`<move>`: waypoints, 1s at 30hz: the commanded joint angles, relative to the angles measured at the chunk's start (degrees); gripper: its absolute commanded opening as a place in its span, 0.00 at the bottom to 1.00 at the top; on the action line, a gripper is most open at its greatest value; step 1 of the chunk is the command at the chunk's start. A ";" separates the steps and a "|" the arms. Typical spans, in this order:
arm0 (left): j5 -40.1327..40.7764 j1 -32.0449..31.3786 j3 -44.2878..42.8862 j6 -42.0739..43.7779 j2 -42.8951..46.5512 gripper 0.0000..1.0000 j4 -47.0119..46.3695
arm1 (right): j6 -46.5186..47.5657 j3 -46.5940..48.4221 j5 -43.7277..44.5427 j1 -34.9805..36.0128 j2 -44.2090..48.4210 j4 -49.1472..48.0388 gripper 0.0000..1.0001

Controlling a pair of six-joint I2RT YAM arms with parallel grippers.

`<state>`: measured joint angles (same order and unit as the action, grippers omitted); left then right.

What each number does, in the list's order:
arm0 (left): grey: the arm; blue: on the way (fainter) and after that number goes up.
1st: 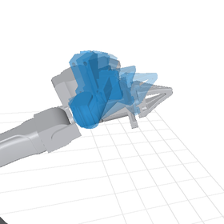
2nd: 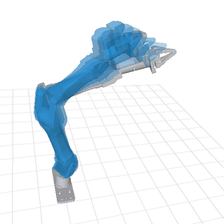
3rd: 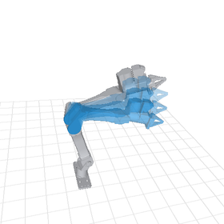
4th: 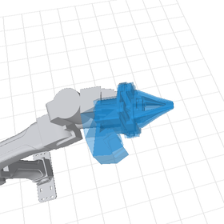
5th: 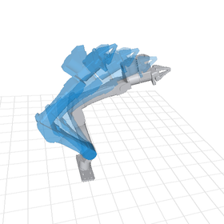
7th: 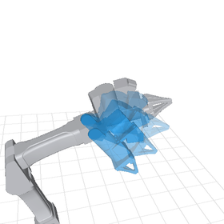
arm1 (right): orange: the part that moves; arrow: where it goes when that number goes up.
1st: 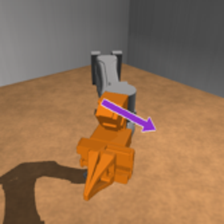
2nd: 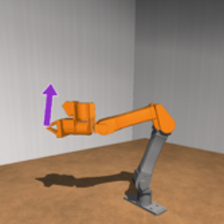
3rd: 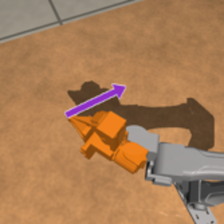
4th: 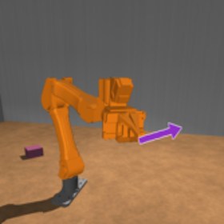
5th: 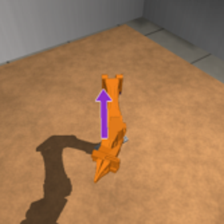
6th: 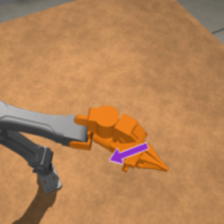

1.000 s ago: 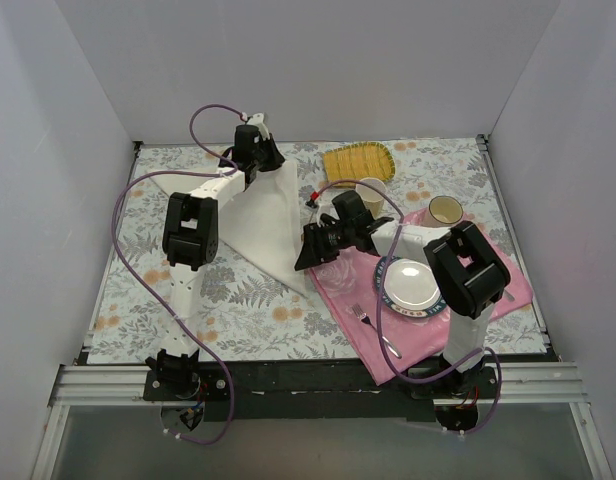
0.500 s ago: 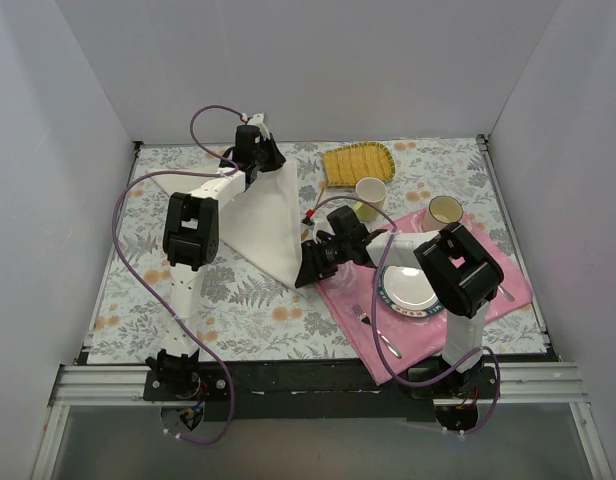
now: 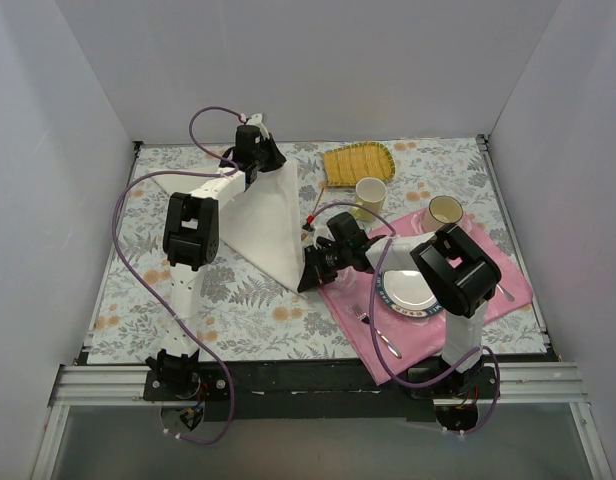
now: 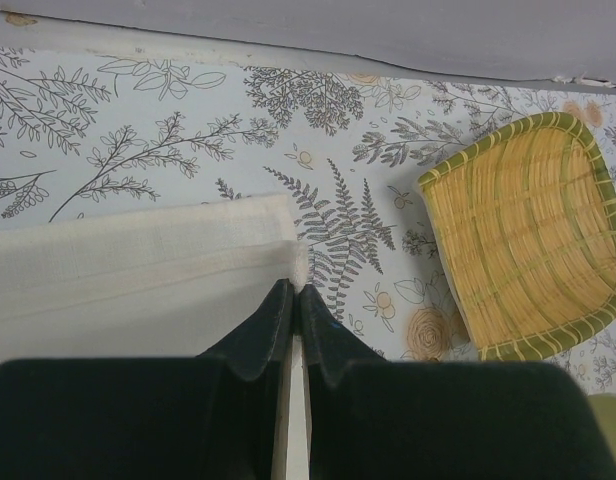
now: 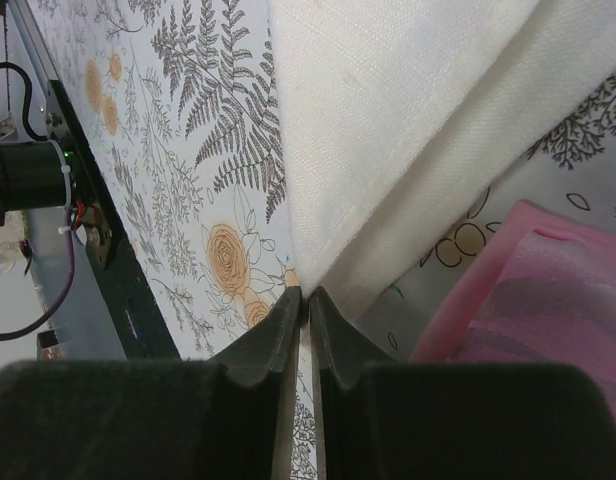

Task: Fold the napkin, place the utensils inside, and roll it up
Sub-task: Fold the napkin

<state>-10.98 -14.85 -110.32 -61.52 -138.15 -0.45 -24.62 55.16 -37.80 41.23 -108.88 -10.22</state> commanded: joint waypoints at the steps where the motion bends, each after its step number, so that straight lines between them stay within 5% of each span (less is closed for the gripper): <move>1: 1.84 -0.70 -2.00 -1.76 0.78 0.00 -0.61 | -2.27 -1.36 -1.75 0.69 -0.19 -4.98 0.11; 30: 6.15 -3.08 -7.10 -0.10 -4.67 0.00 -0.52 | -4.03 -4.27 -2.63 1.13 -2.04 -9.38 0.03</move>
<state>-5.15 -17.52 -114.72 -62.78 -143.06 -0.43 -28.56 51.55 -39.33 41.98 -110.13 -17.80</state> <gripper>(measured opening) 0.034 0.045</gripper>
